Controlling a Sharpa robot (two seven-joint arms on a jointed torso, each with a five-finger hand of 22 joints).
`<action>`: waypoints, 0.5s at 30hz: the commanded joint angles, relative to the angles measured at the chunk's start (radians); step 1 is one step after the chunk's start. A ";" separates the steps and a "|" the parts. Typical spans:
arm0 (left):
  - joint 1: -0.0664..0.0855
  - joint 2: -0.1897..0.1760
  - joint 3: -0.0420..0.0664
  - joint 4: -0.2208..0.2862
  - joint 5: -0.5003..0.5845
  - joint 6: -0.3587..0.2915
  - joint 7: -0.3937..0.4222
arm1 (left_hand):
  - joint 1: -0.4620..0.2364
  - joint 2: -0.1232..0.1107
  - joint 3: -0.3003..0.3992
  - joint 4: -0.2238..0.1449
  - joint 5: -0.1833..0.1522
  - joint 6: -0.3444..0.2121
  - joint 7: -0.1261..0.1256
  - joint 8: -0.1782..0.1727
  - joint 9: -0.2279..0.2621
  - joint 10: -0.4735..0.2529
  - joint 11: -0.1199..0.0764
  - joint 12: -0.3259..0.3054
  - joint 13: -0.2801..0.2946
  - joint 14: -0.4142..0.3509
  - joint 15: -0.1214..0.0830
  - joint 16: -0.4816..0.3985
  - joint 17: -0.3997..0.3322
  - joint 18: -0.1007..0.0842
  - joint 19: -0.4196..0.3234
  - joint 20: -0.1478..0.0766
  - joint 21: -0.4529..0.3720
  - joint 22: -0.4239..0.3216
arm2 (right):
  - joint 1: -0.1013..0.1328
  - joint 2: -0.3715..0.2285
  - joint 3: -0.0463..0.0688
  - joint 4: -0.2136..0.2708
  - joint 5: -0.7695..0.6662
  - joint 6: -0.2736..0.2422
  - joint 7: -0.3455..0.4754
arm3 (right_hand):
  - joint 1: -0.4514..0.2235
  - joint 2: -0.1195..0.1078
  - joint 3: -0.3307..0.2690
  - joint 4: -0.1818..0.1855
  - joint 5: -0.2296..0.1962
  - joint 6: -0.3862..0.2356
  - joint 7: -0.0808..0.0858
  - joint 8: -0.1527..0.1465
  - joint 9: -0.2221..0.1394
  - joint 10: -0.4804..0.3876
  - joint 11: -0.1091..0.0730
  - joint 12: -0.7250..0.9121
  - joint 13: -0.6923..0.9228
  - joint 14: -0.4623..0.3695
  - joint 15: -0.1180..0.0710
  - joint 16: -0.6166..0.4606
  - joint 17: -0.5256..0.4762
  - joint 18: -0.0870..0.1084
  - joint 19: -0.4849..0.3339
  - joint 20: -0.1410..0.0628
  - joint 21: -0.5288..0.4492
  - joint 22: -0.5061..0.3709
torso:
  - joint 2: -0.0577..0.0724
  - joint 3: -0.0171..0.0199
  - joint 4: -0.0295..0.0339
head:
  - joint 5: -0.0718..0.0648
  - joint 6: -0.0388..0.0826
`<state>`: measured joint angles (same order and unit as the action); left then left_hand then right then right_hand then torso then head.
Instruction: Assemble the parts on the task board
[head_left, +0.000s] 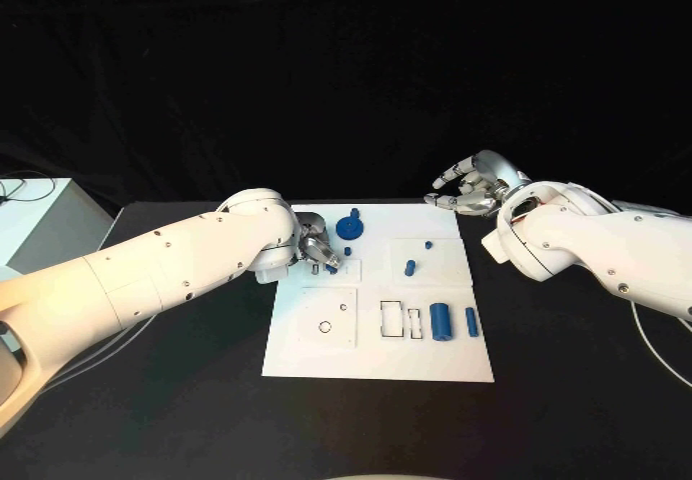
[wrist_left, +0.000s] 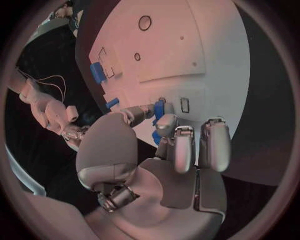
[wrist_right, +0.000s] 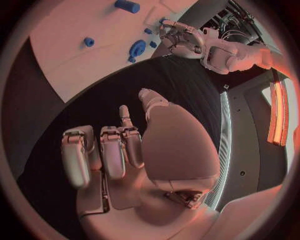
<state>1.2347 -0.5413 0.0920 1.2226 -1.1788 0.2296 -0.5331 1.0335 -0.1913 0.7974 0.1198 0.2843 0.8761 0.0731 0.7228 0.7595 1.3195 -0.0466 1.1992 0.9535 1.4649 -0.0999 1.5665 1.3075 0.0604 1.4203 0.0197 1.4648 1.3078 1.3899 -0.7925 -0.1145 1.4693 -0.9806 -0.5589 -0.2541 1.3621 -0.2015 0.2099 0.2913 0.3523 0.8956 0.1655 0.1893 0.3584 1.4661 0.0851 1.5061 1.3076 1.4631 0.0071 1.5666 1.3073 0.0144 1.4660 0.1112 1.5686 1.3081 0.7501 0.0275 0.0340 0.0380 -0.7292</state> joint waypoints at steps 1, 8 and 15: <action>0.000 0.001 -0.001 0.002 -0.017 0.026 -0.004 | 0.010 0.017 0.091 -0.096 -0.002 0.073 -0.064 0.048 0.278 0.008 -0.010 -0.002 0.002 0.106 -0.006 0.004 0.263 -0.005 -0.001 -0.008 -0.001 0.017 | 0.000 0.000 0.000 0.001 -0.016 0.017 -0.002 | -0.012 0.002 -0.006 -0.002 0.003 -0.007 0.002 0.001 -0.001 0.023 0.000 -0.006 0.187 0.108 0.003 0.004 0.263 -0.014 0.105 0.000 0.002 0.263 | 0.000 0.0000 0.0008 | 0.000 -0.002; 0.000 -0.002 -0.002 0.004 -0.023 0.039 -0.006 | 0.010 0.020 0.089 -0.096 -0.004 0.072 -0.064 0.048 0.279 0.009 -0.010 -0.002 0.003 0.106 -0.006 0.004 0.263 -0.005 -0.001 -0.009 -0.001 0.018 | -0.001 0.000 0.000 0.000 -0.017 0.018 -0.003 | -0.014 0.002 -0.007 -0.002 0.004 -0.007 0.002 0.001 -0.001 0.024 0.000 -0.006 0.188 0.108 0.003 0.004 0.263 -0.014 0.105 0.000 0.002 0.263 | 0.000 -0.0002 0.0001 | 0.001 -0.004; 0.000 -0.003 -0.002 0.008 -0.023 0.051 -0.007 | 0.011 0.021 0.089 -0.096 -0.004 0.072 -0.064 0.048 0.279 0.008 -0.010 -0.002 0.003 0.106 -0.006 0.004 0.263 -0.005 -0.001 -0.009 0.000 0.018 | -0.001 0.000 0.000 -0.001 -0.018 0.019 -0.003 | -0.014 0.002 -0.007 -0.002 0.004 -0.007 0.002 0.001 -0.001 0.024 0.000 -0.006 0.188 0.108 0.003 0.004 0.263 -0.014 0.105 0.000 0.002 0.263 | -0.001 -0.0006 0.0000 | 0.001 -0.006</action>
<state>1.2358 -0.5447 0.0914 1.2280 -1.1941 0.2490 -0.5335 1.0329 -0.1907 0.7974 0.1198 0.2791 0.8763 0.0729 0.7237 0.7595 1.3199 -0.0468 1.1992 0.9554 1.4649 -0.0998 1.5665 1.3075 0.0604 1.4204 0.0198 1.4648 1.3077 1.3897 -0.7923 -0.1145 1.4682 -0.9855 -0.5550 -0.2580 1.3579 -0.1973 0.2071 0.2885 0.3522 0.8956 0.1654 0.1893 0.3583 1.4661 0.0851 1.5061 1.3074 1.4631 0.0071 1.5666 1.3073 0.0143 1.4660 0.1112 1.5686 1.3079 0.7495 0.0270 0.0341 0.0390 -0.7342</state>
